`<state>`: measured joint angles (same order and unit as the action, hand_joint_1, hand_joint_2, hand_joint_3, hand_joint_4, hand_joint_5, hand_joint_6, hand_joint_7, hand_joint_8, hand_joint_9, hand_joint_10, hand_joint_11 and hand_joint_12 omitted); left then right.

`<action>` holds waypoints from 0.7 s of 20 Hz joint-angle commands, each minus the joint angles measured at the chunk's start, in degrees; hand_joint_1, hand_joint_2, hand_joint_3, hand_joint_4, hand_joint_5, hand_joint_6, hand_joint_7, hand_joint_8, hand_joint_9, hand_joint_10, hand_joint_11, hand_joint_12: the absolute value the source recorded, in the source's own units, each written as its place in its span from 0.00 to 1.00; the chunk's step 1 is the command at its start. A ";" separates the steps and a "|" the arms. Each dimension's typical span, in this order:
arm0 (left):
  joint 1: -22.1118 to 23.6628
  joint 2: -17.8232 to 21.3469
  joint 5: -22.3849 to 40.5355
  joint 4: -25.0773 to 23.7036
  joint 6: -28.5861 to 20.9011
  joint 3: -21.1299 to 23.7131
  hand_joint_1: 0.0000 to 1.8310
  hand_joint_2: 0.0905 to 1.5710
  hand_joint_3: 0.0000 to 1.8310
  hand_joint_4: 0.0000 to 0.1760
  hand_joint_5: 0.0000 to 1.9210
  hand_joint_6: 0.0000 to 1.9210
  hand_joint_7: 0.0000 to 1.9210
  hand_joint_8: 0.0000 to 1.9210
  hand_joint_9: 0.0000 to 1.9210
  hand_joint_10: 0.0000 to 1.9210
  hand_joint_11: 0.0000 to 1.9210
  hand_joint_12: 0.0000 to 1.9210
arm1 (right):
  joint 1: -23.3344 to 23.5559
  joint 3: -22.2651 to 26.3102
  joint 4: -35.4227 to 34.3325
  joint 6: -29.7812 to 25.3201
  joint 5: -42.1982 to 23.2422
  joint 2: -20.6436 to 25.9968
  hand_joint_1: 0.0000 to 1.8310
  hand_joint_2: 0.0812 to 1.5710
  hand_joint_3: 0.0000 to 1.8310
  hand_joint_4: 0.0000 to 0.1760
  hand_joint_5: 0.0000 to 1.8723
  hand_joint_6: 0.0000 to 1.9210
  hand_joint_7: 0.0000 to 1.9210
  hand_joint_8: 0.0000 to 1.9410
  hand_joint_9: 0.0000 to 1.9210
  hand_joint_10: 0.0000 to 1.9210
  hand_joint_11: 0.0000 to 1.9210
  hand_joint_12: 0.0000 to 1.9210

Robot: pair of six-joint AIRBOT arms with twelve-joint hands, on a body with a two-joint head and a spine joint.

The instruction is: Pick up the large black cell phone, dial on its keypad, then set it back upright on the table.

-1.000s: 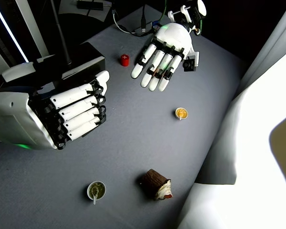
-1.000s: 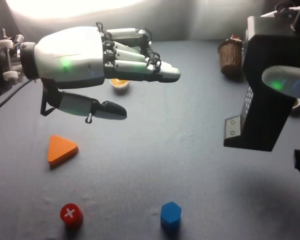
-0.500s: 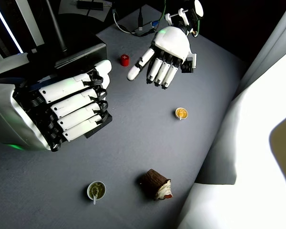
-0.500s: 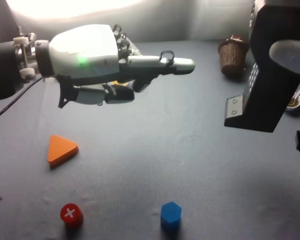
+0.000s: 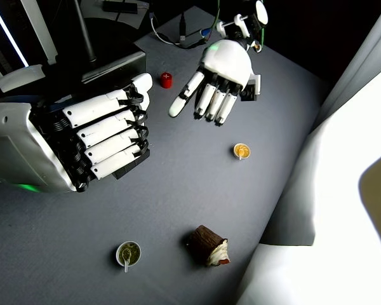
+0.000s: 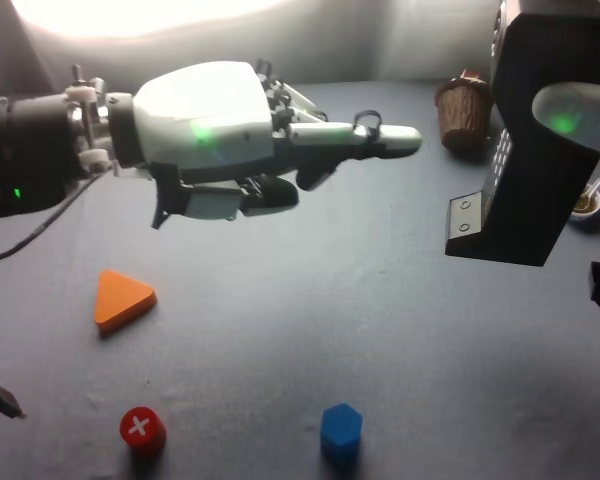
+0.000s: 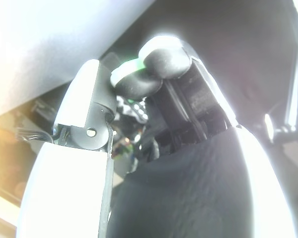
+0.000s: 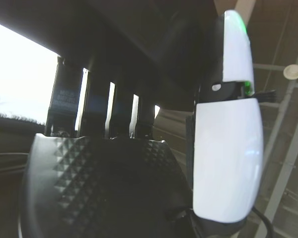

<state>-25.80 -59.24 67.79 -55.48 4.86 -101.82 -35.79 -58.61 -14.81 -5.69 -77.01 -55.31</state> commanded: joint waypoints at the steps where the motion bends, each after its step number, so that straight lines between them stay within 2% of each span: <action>1: 1.70 0.30 3.26 5.39 0.59 0.60 0.72 0.68 0.24 0.66 0.00 0.00 0.33 0.88 0.50 1.00 0.40 1.00 | 1.10 -0.28 0.13 -1.00 -7.64 0.79 0.81 0.68 0.00 0.00 0.54 0.36 0.49 0.49 0.47 0.62 0.45 0.82; 2: 1.88 0.37 2.84 5.85 0.85 1.44 0.72 0.65 0.29 0.69 0.00 0.00 0.33 0.89 0.50 1.00 0.40 1.00 | 1.12 -0.28 0.15 -1.00 -7.55 0.78 0.81 0.68 0.00 0.00 0.55 0.34 0.50 0.48 0.47 0.61 0.45 0.82; 4: 2.24 0.57 1.95 6.54 1.37 2.95 0.72 0.64 0.31 0.71 0.00 0.00 0.33 0.89 0.49 1.00 0.40 1.00 | 1.14 -0.28 0.17 -0.98 -7.48 0.73 0.81 0.68 0.00 0.00 0.56 0.32 0.50 0.47 0.47 0.61 0.46 0.81; 5: 2.35 0.73 1.38 6.87 1.75 3.80 0.72 0.63 0.31 0.72 0.00 0.00 0.34 0.89 0.49 1.00 0.41 1.00 | 1.19 -0.28 0.17 -0.98 -7.46 0.68 0.77 0.68 0.00 0.00 0.56 0.36 0.50 0.49 0.47 0.67 0.45 0.71; 6: 2.42 0.85 0.80 7.21 2.11 4.58 0.72 0.63 0.31 0.77 0.00 0.00 0.34 0.89 0.49 1.00 0.41 1.00 | 1.22 -0.30 0.17 -0.98 -7.45 0.64 0.81 0.67 0.00 0.00 0.58 0.31 0.52 0.44 0.48 0.60 0.46 0.79; 8: 2.82 0.92 0.44 7.38 2.32 5.74 0.72 0.63 0.33 0.78 0.00 0.00 0.34 0.90 0.51 1.00 0.42 1.00 | 1.24 -0.29 0.17 -0.93 -7.45 0.61 0.82 0.67 0.00 0.00 0.58 0.29 0.53 0.42 0.50 0.57 0.47 0.80; 10: 3.31 1.08 -0.02 7.59 2.46 7.15 0.72 0.62 0.34 0.74 0.00 0.00 0.34 0.90 0.51 1.00 0.38 1.00 | 1.24 -0.26 0.17 -0.92 -7.45 0.60 0.81 0.68 0.00 0.00 0.58 0.28 0.50 0.48 0.47 0.61 0.45 0.82; 12: 3.50 1.28 -0.19 8.51 2.89 8.43 0.72 0.62 0.34 0.67 0.00 0.00 0.34 0.90 0.51 1.00 0.39 1.00 | 1.24 -0.18 0.17 -0.91 -7.45 0.60 0.81 0.68 0.00 0.00 0.57 0.30 0.50 0.49 0.47 0.61 0.44 0.82; 14: 3.67 1.68 -0.51 9.23 3.21 10.32 0.72 0.62 0.34 0.71 0.00 0.00 0.34 0.90 0.52 1.00 0.37 1.00 | 1.24 -0.06 0.17 -0.79 -7.45 0.54 0.81 0.68 0.00 0.00 0.56 0.31 0.50 0.48 0.47 0.62 0.45 0.82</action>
<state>-23.62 -57.82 62.57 -50.35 7.75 -91.35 -35.35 -58.65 -14.72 -5.67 -76.38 -55.35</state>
